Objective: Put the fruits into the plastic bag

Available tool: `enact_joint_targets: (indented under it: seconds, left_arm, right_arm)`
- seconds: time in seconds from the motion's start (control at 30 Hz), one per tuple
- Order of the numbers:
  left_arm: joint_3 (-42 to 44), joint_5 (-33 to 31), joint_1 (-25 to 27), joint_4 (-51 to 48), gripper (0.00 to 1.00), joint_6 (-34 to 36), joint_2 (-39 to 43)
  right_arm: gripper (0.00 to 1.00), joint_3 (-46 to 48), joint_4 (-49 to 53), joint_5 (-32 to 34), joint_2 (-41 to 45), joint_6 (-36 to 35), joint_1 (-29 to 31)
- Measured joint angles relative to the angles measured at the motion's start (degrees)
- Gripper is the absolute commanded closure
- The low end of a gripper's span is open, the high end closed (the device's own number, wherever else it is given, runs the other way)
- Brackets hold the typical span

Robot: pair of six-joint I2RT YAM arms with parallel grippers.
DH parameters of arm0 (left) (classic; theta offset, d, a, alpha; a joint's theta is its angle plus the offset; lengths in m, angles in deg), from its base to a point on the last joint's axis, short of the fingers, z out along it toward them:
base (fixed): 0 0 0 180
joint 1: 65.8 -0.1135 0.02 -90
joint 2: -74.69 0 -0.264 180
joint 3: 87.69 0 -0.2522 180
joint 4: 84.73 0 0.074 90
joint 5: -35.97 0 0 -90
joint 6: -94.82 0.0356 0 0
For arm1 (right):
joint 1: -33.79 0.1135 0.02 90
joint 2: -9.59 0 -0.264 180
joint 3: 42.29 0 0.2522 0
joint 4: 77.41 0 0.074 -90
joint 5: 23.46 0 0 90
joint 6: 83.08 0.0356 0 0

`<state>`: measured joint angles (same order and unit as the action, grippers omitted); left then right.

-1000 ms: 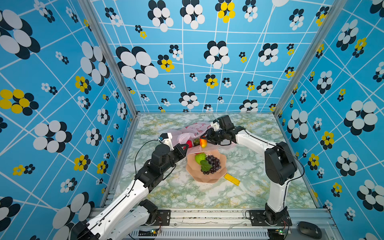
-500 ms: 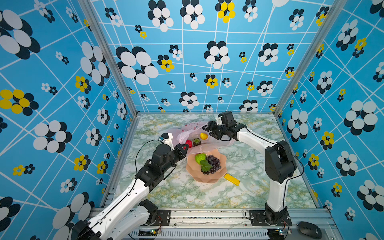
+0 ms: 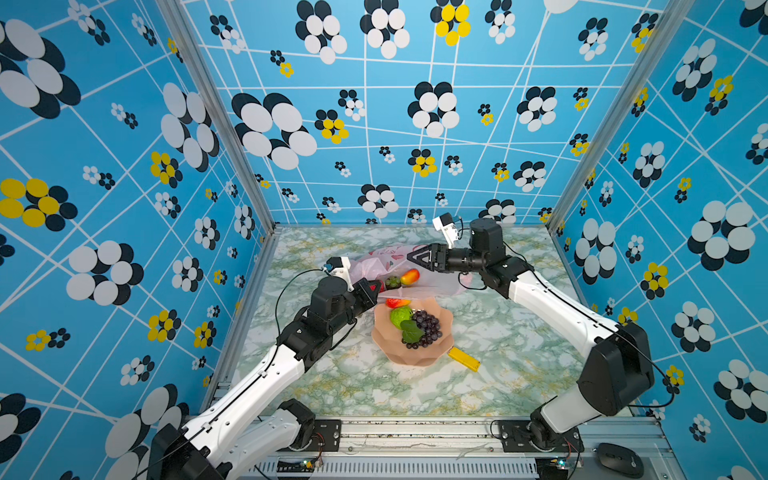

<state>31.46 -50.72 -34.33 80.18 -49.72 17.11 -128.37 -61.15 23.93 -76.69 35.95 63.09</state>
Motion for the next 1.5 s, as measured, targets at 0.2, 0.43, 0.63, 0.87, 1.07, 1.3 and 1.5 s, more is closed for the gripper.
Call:
enact_joint_targets:
  seconds: [0.2,0.43,0.63,0.87,1.07,1.3,1.5]
  left_arm:
    - [-6.3,-0.1,-3.1,0.0,1.0,1.9,-5.0]
    - [-11.8,2.9,-6.4,0.0,1.0,2.3,-11.9]
    - [-13.5,4.8,-7.5,0.1,1.0,2.7,-13.2]
    - [-14.9,6.1,-8.2,1.5,1.0,2.7,-14.0]
    - [-14.9,7.0,-8.2,1.7,1.0,2.7,-14.0]
    - [-14.8,7.9,-8.3,1.8,1.0,2.7,-14.0]
    - [-14.0,8.1,-8.4,2.7,1.0,2.5,-14.0]
  right_arm:
    - [0.28,10.6,0.9,0.8,9.4,-18.6,6.0]
    - [0.27,12.7,5.9,6.7,5.6,-39.3,12.4]
    - [0.25,1.1,13.5,13.5,-6.8,-49.1,13.4]
    - [0.24,-11.0,20.5,21.3,-17.6,-55.5,13.3]
    - [0.23,-16.7,24.6,23.5,-23.1,-57.2,12.4]
    - [0.2,-21.9,28.8,26.1,-28.3,-58.3,11.4]
    - [0.19,-26.8,32.9,27.1,-32.0,-59.3,11.1]
